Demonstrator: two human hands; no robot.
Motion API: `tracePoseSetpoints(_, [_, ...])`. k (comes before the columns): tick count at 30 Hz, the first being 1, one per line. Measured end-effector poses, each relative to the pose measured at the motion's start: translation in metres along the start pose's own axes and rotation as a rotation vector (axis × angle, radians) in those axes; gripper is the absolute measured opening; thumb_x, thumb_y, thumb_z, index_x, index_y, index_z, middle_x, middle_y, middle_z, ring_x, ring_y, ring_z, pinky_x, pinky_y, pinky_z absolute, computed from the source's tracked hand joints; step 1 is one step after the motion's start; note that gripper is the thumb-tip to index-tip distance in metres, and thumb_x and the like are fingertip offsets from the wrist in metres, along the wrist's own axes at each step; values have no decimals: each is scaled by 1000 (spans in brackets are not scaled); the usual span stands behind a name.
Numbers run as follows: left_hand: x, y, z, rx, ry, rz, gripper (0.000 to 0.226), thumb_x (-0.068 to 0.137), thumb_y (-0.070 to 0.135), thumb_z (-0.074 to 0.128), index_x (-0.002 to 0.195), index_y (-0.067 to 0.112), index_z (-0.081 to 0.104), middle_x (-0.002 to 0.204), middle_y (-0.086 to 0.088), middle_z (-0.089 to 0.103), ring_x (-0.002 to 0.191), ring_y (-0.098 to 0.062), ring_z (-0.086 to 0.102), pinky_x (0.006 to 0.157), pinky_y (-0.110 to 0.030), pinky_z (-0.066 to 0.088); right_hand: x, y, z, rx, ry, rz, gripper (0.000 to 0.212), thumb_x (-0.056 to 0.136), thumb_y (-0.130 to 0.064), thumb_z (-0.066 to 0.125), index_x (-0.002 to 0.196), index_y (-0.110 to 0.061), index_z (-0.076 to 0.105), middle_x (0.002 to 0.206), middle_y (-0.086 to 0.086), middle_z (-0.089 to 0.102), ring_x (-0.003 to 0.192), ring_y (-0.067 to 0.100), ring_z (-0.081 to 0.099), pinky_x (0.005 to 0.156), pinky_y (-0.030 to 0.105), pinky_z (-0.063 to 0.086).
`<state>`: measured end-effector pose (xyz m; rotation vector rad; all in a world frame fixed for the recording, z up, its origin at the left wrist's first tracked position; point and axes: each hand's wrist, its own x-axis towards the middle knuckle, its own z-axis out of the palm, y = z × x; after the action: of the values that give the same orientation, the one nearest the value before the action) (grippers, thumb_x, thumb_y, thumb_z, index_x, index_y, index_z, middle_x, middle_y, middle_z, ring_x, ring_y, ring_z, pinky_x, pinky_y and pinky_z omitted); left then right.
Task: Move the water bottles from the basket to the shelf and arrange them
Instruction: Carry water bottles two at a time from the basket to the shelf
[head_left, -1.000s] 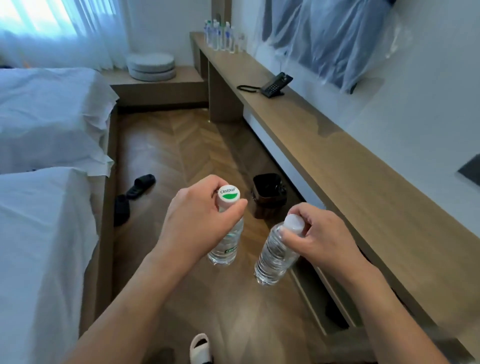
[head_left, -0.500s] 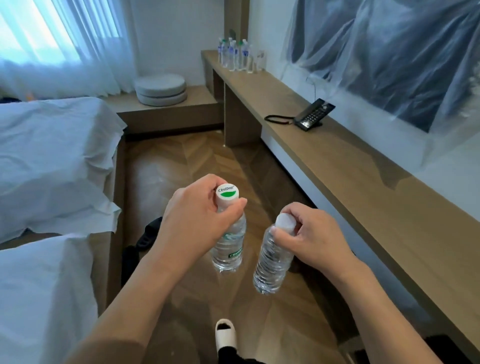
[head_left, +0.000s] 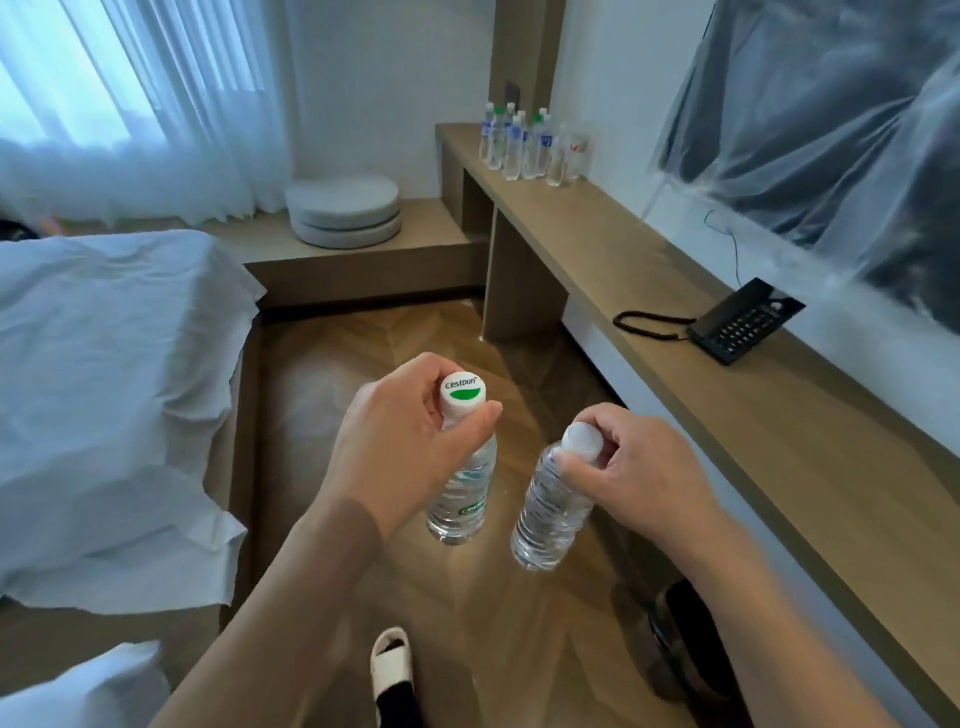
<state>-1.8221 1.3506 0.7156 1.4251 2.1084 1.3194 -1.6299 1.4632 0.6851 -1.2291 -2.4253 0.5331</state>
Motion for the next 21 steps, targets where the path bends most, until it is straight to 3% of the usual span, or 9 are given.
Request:
tracePoseSetpoints(5, [126, -45, -25, 49, -76, 67, 25, 78, 49, 74, 92, 34, 61, 80, 21, 64, 74, 5, 62, 61, -14, 48, 113, -30, 29, 2, 23, 42, 21, 78, -51, 65, 88, -32, 61, 74, -14, 63, 67, 2, 60, 55, 17, 45])
tracePoseSetpoints(9, [212, -72, -44, 34, -83, 100, 27, 78, 49, 74, 95, 33, 61, 82, 20, 65, 75, 6, 62, 61, -13, 48, 193, -53, 44, 34, 52, 48, 30, 77, -58, 63, 91, -32, 59, 75, -16, 62, 69, 5, 61, 58, 23, 55])
tracePoseSetpoints(12, [268, -95, -53, 24, -82, 76, 26, 78, 48, 75, 93, 33, 61, 80, 19, 65, 76, 7, 61, 59, -15, 47, 251, -60, 62, 43, 62, 73, 25, 79, -52, 67, 90, -31, 59, 74, -16, 62, 68, 7, 62, 61, 30, 58])
tracePoseSetpoints(18, [390, -164, -50, 9, -42, -2, 21, 77, 45, 76, 85, 32, 62, 74, 14, 66, 67, -2, 63, 62, -29, 56, 380, -61, 111, 66, 42, 89, 26, 76, -53, 66, 86, -28, 62, 70, -14, 62, 69, 11, 63, 62, 33, 58])
tracePoseSetpoints(21, [457, -184, -40, 18, 10, 25, 20, 77, 44, 76, 84, 30, 63, 68, 15, 64, 65, 1, 60, 57, -23, 49, 456, -49, 133, 118, 69, 104, 24, 77, -47, 69, 84, -25, 63, 70, -13, 62, 70, 13, 63, 62, 37, 58])
